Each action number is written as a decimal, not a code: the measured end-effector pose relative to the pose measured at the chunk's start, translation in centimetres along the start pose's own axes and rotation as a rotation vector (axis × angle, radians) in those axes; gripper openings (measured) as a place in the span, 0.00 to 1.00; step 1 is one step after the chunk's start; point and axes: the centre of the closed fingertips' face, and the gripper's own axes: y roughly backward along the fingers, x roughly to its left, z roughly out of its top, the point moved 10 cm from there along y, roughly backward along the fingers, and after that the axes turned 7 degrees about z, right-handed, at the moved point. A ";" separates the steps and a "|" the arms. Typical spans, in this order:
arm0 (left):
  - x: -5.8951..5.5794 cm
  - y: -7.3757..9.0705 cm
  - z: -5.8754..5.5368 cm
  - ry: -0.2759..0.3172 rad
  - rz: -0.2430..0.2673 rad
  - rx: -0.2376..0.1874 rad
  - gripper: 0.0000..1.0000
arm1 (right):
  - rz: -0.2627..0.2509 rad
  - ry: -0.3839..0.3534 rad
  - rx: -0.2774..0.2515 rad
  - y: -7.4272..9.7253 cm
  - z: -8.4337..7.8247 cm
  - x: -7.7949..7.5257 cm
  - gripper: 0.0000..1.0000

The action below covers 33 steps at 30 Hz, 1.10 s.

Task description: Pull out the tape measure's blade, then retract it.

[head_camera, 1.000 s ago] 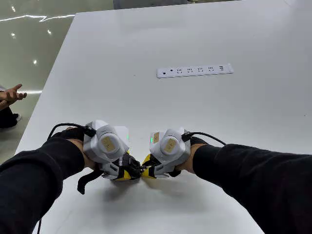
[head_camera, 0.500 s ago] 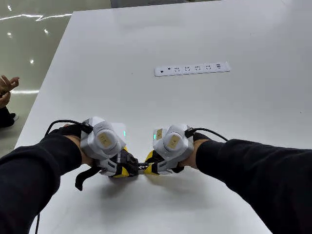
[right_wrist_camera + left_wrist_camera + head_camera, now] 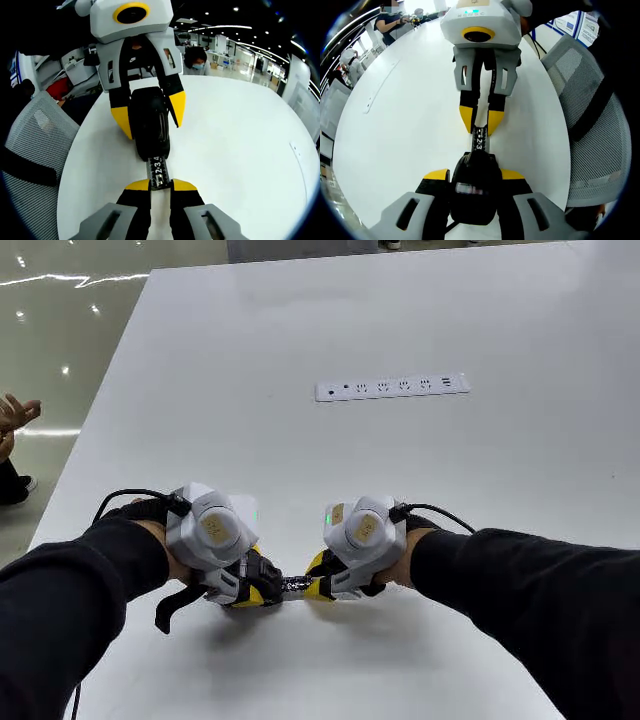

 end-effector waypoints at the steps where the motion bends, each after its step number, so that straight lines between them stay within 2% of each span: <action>1: 0.0 0.0 0.0 0.000 0.000 -0.001 0.30 | 0.000 0.001 0.000 0.0 0.0 0.0 0.09; 33: -0.1 -0.1 0.1 0.009 -0.006 -0.001 0.30 | -0.004 -0.020 0.012 2.5 -2.3 -0.1 0.09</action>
